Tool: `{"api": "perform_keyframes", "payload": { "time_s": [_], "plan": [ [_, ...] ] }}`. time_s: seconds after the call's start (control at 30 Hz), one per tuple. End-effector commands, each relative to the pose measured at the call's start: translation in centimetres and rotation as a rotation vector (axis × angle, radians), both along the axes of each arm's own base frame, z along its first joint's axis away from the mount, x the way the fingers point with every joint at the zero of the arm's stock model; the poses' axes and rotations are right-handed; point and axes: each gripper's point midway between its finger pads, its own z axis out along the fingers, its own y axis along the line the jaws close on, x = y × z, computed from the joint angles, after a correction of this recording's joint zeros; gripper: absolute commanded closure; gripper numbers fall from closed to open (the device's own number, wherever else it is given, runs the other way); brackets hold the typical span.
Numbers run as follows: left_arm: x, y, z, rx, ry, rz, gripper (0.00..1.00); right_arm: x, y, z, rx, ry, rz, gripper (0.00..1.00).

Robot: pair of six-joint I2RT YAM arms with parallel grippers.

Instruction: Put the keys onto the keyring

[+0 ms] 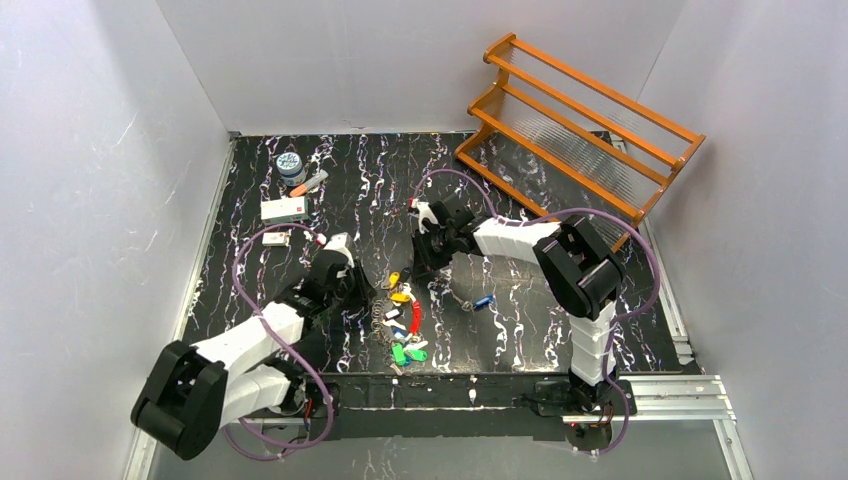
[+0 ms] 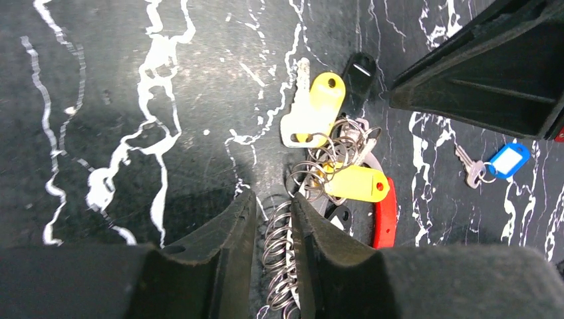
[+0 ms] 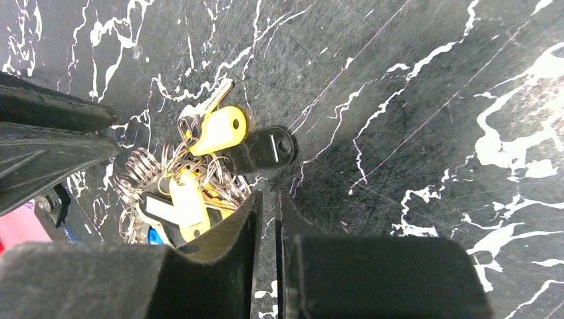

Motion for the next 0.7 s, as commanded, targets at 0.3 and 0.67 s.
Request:
{"api": "perform_keyframes", "payload": {
  "time_s": [0.3, 0.67],
  "plan": [
    [1.9, 0.7, 2.1, 0.055, -0.106, 0.016, 0.70, -7.6, 0.7, 2.6, 0.038, 0.052, 0.127, 0.99],
    [3.0, -3.1, 0.1, -0.013, -0.019, -0.114, 0.72, -11.5, 1.5, -0.6, -0.090, 0.098, 0.124, 0.99]
  ]
}}
